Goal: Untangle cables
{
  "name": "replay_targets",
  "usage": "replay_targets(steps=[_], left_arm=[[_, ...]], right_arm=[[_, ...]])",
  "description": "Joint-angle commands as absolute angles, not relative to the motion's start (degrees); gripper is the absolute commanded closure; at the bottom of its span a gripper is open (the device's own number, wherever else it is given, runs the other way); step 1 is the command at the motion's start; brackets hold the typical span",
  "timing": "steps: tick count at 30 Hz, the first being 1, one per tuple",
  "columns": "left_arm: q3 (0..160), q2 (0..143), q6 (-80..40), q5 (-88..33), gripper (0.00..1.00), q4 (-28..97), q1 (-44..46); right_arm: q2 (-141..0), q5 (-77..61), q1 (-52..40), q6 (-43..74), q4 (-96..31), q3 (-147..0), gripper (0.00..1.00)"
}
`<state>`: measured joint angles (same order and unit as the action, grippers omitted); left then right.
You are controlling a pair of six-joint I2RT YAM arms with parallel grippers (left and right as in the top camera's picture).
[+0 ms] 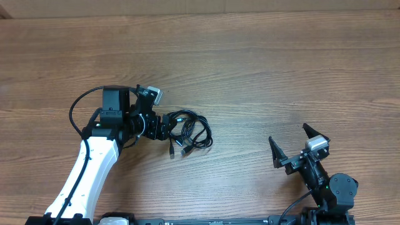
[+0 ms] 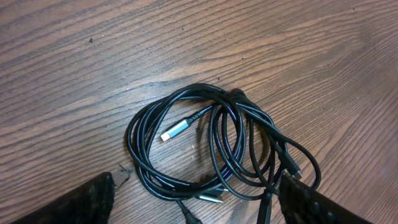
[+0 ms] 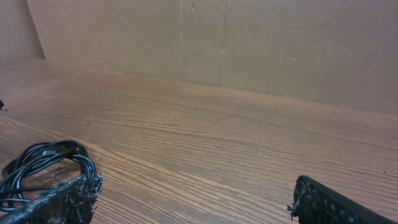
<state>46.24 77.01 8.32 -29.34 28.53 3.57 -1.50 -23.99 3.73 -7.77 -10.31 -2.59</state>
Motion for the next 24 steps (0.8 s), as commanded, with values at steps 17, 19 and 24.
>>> replay_targets(steps=[17,19,24], left_arm=[[47.7,80.2,7.0,-25.1,0.08,26.9,3.8],[47.7,80.2,7.0,-25.1,0.07,27.0,3.8],[47.7,80.2,7.0,-25.1,0.07,26.9,3.8]], right_arm=[[-1.4,-23.6,3.9,-8.2,-11.3,-3.7,0.0],[-1.4,-23.6,3.9,-8.2,-11.3,-3.7,0.0],[-1.4,-23.6,3.9,-8.2,-11.3,-3.7,0.0]])
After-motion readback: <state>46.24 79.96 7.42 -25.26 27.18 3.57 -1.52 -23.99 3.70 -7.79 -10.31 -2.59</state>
